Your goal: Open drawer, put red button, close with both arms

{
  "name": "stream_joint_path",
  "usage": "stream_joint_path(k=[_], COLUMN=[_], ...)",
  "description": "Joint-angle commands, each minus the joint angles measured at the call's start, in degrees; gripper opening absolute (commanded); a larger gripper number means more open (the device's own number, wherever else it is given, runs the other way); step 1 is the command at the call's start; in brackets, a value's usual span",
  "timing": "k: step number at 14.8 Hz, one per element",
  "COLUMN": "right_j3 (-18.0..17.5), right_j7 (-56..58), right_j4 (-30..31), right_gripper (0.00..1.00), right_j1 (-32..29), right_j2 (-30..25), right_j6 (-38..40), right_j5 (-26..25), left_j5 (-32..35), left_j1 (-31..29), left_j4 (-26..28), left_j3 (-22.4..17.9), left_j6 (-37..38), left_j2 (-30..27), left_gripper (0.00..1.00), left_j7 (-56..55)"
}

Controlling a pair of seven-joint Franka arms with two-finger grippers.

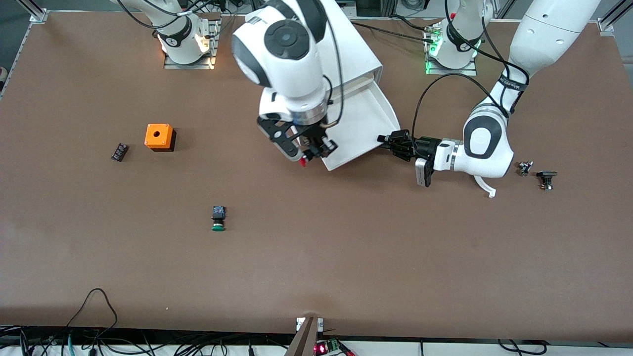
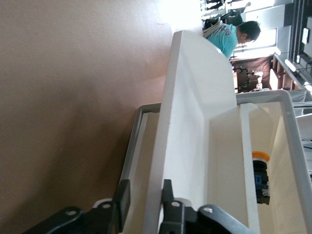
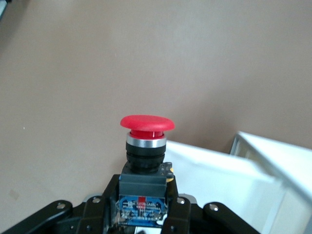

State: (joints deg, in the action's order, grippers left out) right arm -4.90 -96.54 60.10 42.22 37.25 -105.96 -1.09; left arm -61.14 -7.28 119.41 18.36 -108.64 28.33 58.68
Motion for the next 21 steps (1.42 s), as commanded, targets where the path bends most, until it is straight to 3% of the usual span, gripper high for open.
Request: stream_joint_path(k=[1, 8, 12, 15, 16, 21], right_j3=[0.2, 0.4, 0.5, 0.5, 0.5, 2.9], right_j7=[-6.7, -17.1, -19.9, -20.4, -20.3, -18.3], right_j4=[-1.0, -0.7, -0.6, -0.2, -0.2, -0.8], right_gripper=[0.00, 0.00, 0.00, 0.79, 0.97, 1.00], right_j1=[2.6, 8.0, 8.7, 8.7, 8.7, 7.9], right_j2=[2.3, 8.2, 10.7, 10.7, 10.7, 9.4], right_j6=[-2.2, -7.8, -10.1, -10.1, -10.1, -9.5], right_j5=[-0.4, -0.9, -0.9, -0.8, -0.8, -1.0], left_j5=[6.0, 27.6, 34.0, 40.3, 41.8, 56.7], left_j1=[-0.8, -1.9, -1.7, -0.3, 0.4, 4.5], left_j4=[-4.7, -23.8, -31.1, -36.6, -38.0, -39.9], left_j3=[-0.2, 0.1, 0.8, 1.2, 1.2, 1.2], left_j6=[3.1, 22.0, 27.8, 31.4, 32.3, 33.0], left_j2=[0.2, 0.2, 0.1, 0.1, 0.0, -4.0], left_gripper=[1.00, 1.00, 1.00, 1.00, 1.00, 1.00], left_j7=[-6.4, -34.9, -48.0, -55.9, -57.3, -60.0])
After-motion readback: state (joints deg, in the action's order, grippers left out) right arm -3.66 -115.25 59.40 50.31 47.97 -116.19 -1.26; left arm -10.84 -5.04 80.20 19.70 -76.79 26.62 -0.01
